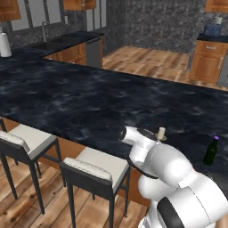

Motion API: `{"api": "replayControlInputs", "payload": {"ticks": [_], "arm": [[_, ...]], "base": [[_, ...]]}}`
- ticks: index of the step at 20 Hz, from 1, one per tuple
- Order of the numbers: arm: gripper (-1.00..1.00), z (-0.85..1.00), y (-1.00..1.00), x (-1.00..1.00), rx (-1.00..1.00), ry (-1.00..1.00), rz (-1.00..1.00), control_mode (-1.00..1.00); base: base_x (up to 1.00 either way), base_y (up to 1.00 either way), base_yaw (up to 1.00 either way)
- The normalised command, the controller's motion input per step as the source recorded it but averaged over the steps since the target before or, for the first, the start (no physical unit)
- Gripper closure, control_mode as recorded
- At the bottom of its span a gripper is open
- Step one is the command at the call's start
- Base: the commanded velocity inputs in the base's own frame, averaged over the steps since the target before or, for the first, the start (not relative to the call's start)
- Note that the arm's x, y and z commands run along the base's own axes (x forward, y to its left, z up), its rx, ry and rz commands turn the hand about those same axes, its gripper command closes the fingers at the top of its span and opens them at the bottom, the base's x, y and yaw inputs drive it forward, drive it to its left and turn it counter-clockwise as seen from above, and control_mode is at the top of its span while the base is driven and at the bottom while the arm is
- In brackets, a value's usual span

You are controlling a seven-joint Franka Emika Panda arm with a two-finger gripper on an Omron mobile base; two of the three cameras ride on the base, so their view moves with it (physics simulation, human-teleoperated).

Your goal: Get the candle and the beer from the cabinet and move them to the dining counter.

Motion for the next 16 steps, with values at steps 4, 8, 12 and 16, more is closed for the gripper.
{"api": "replayControlInputs", "payload": {"ticks": [4,8,12,16], "arm": [[1.0,-0.26,-0.12,0.01,-0.03,0.0,0.0,-1.0],[1.0,-0.3,-0.14,0.0,-0.04,0.0,0.0,-1.0],[1.0,-0.29,-0.08,0.0,-0.04,0.0,-0.01,-1.0],[1.0,-0.29,-0.05,0.01,-0.04,0.0,-0.03,-1.0]], "base": [[0.0,0.0,0.0],[0.0,0.0,0.0],[0.0,0.0,0.0],[0.0,0.0,0.0]]}}
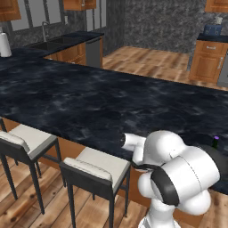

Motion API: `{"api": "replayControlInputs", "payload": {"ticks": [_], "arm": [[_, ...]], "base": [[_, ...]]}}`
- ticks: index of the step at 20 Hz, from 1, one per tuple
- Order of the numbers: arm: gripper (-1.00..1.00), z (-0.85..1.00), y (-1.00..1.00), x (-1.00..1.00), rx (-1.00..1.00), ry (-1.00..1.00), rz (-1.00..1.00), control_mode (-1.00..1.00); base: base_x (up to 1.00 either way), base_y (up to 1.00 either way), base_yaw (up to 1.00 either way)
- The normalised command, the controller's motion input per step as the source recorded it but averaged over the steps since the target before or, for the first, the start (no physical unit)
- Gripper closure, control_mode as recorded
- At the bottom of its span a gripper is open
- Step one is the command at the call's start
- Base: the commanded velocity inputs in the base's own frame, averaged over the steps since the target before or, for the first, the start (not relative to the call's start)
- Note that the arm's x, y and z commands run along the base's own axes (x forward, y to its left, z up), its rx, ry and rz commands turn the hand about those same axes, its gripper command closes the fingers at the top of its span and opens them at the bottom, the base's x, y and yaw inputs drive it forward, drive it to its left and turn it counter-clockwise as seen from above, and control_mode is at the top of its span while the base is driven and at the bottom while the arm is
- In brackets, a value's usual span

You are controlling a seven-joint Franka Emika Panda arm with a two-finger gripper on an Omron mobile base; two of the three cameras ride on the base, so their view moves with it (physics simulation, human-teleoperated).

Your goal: Get the candle and the beer from the cabinet and move them to the dining counter.

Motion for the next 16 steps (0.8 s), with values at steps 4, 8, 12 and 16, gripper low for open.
{"api": "replayControlInputs", "payload": {"ticks": [4,8,12,16], "arm": [[1.0,-0.2,-0.13,0.09,0.0,0.0,-0.01,-1.0],[1.0,-0.17,-0.18,0.11,0.0,0.0,0.0,-1.0],[1.0,-0.16,-0.15,0.13,0.0,0.0,0.0,-1.0],[1.0,-0.15,-0.13,0.13,0.0,0.0,0.0,-1.0]], "base": [[0.0,0.0,0.0],[0.0,0.0,0.0],[0.0,0.0,0.0],[0.0,0.0,0.0]]}}
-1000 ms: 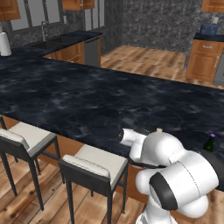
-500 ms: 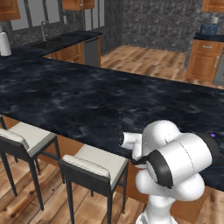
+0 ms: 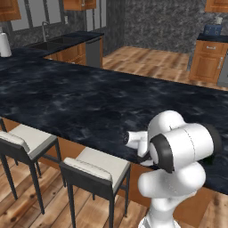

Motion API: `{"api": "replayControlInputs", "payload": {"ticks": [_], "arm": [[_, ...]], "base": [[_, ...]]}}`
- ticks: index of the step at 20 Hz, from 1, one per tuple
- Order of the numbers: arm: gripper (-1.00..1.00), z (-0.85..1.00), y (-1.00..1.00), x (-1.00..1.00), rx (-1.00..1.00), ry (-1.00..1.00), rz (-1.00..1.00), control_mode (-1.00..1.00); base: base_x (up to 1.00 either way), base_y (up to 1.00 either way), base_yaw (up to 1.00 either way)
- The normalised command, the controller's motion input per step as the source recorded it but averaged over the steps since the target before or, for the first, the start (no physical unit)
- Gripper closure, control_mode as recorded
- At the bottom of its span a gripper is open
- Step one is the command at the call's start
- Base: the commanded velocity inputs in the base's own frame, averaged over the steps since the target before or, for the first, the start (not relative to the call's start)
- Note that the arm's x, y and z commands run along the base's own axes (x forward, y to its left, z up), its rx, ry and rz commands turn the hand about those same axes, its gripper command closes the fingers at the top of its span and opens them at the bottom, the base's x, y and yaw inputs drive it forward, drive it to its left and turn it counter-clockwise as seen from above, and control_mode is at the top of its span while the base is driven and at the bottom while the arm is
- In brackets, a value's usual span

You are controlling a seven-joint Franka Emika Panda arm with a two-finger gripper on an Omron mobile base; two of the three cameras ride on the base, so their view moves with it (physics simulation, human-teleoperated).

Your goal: Get the candle and the beer from the cabinet and move them to the dining counter.

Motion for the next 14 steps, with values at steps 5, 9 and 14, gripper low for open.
{"api": "replayControlInputs", "payload": {"ticks": [5,9,14], "arm": [[1.0,-0.22,-0.1,0.09,0.0,0.0,0.0,-1.0],[1.0,-0.32,-0.07,0.0,0.0,-0.02,0.0,-1.0],[1.0,-0.33,-0.07,0.0,0.0,-0.14,0.0,-1.0]], "base": [[0.0,0.0,0.0],[0.0,0.0,0.0],[0.0,0.0,0.0]]}}
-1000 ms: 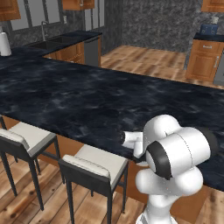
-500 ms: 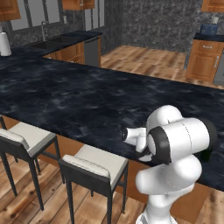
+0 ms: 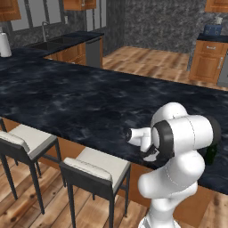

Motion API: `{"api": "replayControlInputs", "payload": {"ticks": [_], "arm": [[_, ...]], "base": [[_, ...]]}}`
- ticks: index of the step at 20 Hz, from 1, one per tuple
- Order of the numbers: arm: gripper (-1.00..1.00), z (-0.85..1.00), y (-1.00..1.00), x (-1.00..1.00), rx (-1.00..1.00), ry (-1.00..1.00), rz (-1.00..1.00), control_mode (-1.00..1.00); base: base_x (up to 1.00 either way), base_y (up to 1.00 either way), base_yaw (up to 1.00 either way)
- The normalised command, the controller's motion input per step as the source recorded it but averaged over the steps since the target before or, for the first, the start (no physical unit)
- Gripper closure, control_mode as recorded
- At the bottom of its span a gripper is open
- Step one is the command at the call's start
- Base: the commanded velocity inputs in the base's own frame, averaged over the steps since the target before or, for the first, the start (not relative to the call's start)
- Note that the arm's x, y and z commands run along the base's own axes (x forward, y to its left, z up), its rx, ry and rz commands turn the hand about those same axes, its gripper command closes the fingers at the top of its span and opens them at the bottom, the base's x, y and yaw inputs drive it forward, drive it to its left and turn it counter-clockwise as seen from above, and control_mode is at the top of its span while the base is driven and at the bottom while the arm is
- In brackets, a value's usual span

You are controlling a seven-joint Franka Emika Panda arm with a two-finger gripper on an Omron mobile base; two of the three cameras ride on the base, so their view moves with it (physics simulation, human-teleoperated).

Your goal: Get the candle and the beer from the cabinet and move them to the dining counter.

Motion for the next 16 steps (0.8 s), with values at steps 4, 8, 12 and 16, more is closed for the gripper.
{"api": "replayControlInputs", "payload": {"ticks": [4,8,12,16], "arm": [[1.0,-0.39,-0.03,0.0,0.0,-0.3,0.0,-1.0],[1.0,-0.37,0.0,-0.01,0.0,-0.3,0.0,-1.0],[1.0,-0.42,0.0,-0.1,0.02,-0.37,0.0,-1.0],[1.0,-0.51,0.01,-0.05,0.03,-0.29,-0.05,-1.0]], "base": [[0.0,0.0,0.0],[0.0,0.0,0.0],[0.0,0.0,0.0],[0.0,0.0,0.0]]}}
